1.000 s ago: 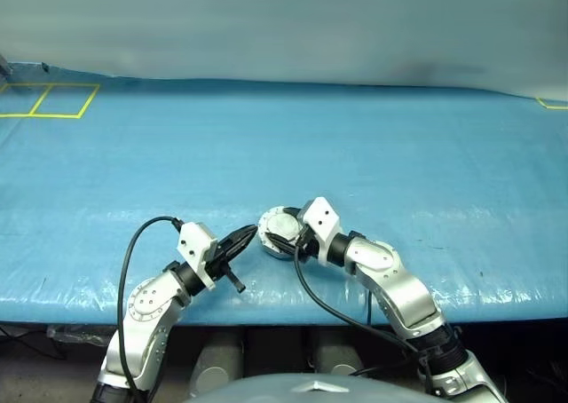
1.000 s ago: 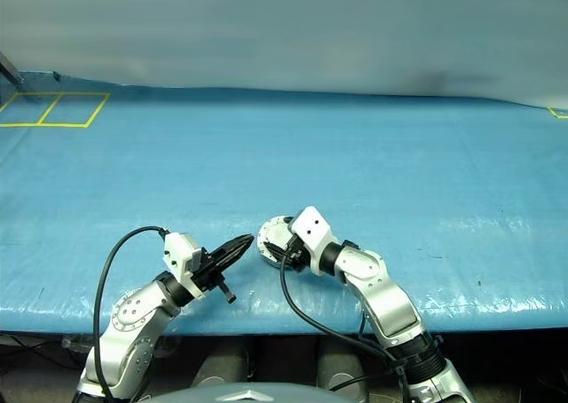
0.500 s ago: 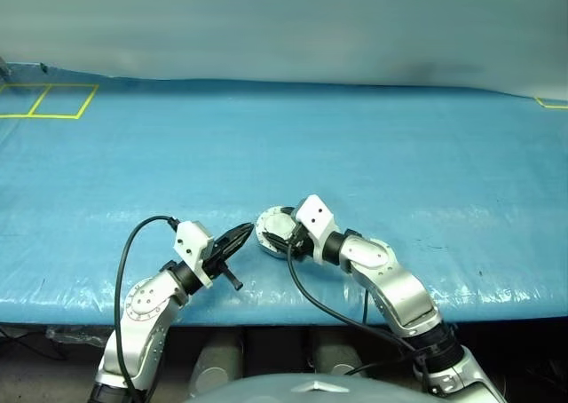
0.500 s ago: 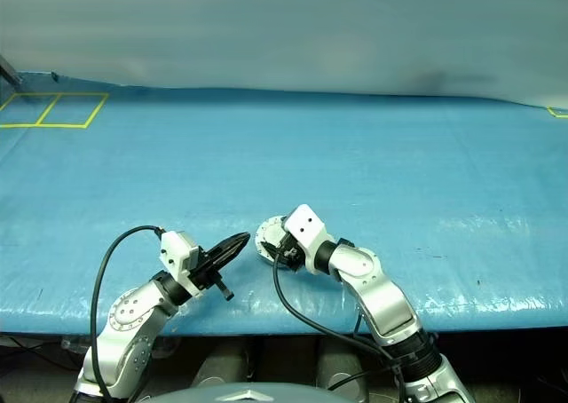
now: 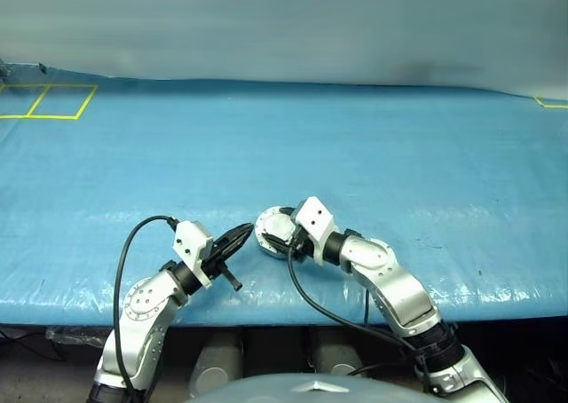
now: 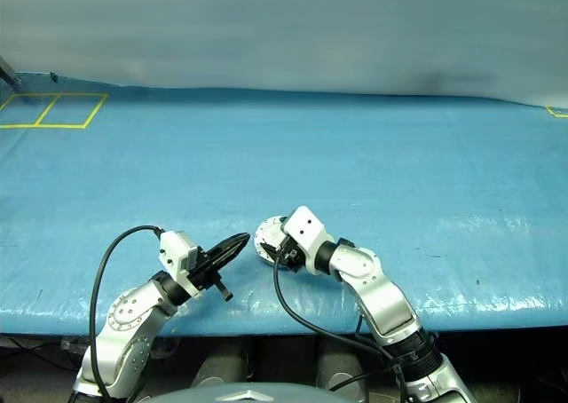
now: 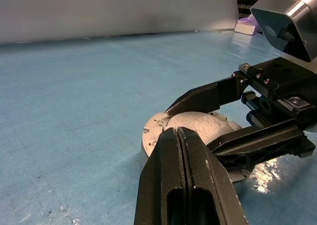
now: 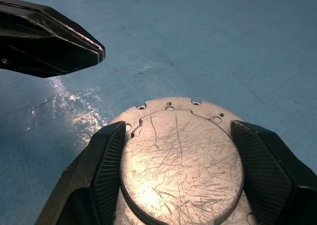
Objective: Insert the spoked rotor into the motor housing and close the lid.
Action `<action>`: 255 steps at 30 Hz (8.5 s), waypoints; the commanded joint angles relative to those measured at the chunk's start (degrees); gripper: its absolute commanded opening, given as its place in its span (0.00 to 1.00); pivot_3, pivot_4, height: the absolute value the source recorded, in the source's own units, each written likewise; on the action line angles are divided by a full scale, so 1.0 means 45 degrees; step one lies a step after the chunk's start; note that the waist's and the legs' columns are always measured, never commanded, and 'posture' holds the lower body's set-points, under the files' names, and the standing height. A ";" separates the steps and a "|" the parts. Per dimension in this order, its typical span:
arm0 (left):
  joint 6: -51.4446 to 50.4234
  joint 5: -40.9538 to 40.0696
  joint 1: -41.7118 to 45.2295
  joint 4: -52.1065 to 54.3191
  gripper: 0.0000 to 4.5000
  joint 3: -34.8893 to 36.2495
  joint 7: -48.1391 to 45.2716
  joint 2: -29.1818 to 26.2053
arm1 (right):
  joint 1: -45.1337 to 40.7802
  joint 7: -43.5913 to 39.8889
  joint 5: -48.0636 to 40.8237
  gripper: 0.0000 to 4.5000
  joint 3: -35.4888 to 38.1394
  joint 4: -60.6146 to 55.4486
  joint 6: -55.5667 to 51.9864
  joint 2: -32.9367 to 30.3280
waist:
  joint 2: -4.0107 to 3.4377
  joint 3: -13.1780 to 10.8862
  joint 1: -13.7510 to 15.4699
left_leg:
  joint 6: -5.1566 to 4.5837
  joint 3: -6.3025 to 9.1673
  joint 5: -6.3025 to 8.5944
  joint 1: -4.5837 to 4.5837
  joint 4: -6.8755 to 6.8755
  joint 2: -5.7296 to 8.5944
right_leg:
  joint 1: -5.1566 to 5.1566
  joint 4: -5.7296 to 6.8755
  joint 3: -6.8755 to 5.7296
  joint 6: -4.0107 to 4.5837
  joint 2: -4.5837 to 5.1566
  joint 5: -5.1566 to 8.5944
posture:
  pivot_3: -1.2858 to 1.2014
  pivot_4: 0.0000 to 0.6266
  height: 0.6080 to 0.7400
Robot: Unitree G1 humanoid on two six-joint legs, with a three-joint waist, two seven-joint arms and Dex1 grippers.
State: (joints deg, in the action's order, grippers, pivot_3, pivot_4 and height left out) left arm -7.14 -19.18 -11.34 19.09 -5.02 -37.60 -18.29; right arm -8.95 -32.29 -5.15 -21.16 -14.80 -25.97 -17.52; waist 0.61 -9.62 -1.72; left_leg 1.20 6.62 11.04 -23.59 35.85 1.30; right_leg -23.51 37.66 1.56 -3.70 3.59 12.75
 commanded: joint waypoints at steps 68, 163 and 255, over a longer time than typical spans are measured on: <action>-0.9333 -0.0971 0.7865 -0.2806 0.00 -0.2473 -0.1929 -0.2342 | 0.1243 -0.0101 -0.0746 0.75 0.0516 -0.0492 -0.0840 -0.0247 | 0.0008 0.0008 0.0079 | -0.0002 0.0054 0.0003 0.0007 -0.0083 0.0011 | 0.0088 -0.0172 -0.0060 -0.0031 -0.0004 -0.0016 | 0.52 0.24 1.00; -0.9644 -0.0923 0.6436 -0.1240 0.00 -0.1161 -0.1783 -0.1707 | 0.4801 0.5952 -1.5804 0.26 0.6855 0.0075 -0.6519 0.4343 | -0.0092 0.0073 0.0031 | -0.0010 0.0066 0.0008 -0.0040 -0.0123 0.0010 | 0.0024 -0.0184 -0.0067 -0.0017 0.0005 -0.0001 | 0.52 0.24 1.00; -0.8472 -1.5883 0.2232 -0.2020 0.54 0.3769 0.6934 0.3919 | 0.2913 0.5204 -1.6268 0.78 0.4285 -0.2682 -0.4672 0.2262 | -0.0067 0.0034 0.0078 | -0.0023 0.0046 0.0017 -0.0105 -0.0067 0.0014 | -0.0016 -0.0192 -0.0062 -0.0016 0.0011 -0.0010 | 0.52 0.24 1.00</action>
State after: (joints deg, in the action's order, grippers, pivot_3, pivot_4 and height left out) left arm -46.45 -90.13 -2.65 9.20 10.89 -6.07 -0.27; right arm 3.95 -6.61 -79.40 -1.95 -23.54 -48.63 -7.34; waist 0.31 -9.46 -1.37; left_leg 1.10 6.82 11.11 -24.06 35.55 1.36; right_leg -23.58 36.80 1.28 -3.77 3.63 12.71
